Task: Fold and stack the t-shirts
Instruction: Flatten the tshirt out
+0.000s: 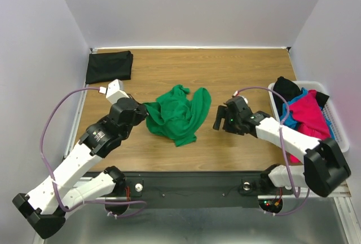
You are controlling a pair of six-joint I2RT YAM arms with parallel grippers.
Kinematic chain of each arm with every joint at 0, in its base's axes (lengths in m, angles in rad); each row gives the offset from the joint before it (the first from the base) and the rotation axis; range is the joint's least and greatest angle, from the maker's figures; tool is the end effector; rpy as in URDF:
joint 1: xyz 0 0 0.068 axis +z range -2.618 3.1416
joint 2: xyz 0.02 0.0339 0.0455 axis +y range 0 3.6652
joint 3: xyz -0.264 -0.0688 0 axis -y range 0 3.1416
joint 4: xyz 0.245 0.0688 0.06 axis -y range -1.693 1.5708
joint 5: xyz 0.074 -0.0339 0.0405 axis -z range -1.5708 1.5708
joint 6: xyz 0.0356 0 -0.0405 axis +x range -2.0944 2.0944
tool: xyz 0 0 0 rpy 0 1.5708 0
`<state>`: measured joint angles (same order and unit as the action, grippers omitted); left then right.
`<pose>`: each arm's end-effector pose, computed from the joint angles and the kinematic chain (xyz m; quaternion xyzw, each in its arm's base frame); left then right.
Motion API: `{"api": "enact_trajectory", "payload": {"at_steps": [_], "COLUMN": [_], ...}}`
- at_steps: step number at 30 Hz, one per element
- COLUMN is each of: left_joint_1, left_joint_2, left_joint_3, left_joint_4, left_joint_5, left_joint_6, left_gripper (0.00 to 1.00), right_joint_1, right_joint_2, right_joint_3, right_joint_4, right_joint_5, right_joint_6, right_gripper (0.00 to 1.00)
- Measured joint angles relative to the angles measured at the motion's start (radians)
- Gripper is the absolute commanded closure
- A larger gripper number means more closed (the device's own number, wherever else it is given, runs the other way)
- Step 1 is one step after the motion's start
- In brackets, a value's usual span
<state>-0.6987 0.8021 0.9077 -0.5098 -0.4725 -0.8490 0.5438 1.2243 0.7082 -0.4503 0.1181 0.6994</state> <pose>0.1413 -0.0976 0.3472 -0.1895 0.7995 -0.2345 0.5195 0.2034 0.1181 0.2031 0.0916 0.9488 0.1272 0.2743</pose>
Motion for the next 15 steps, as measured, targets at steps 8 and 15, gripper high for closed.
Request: {"api": "enact_trajectory", "payload": {"at_steps": [8,15], "left_joint_1": [0.0,0.0], "left_joint_2": [0.053,0.031], "left_joint_3": [0.0,0.0], "left_joint_4": [-0.042,-0.06], "left_joint_5": [-0.01,-0.019], "left_joint_6": [-0.009,-0.016], "left_gripper": [1.0,1.0], "right_joint_1": [0.159,0.13], "right_joint_2": [0.206,0.264], "right_joint_3": [0.097,0.267], "right_joint_4": [0.1,0.106], "right_joint_5": [0.001,0.215], "right_joint_6": [0.023,0.007], "right_gripper": [0.12,0.11]}}
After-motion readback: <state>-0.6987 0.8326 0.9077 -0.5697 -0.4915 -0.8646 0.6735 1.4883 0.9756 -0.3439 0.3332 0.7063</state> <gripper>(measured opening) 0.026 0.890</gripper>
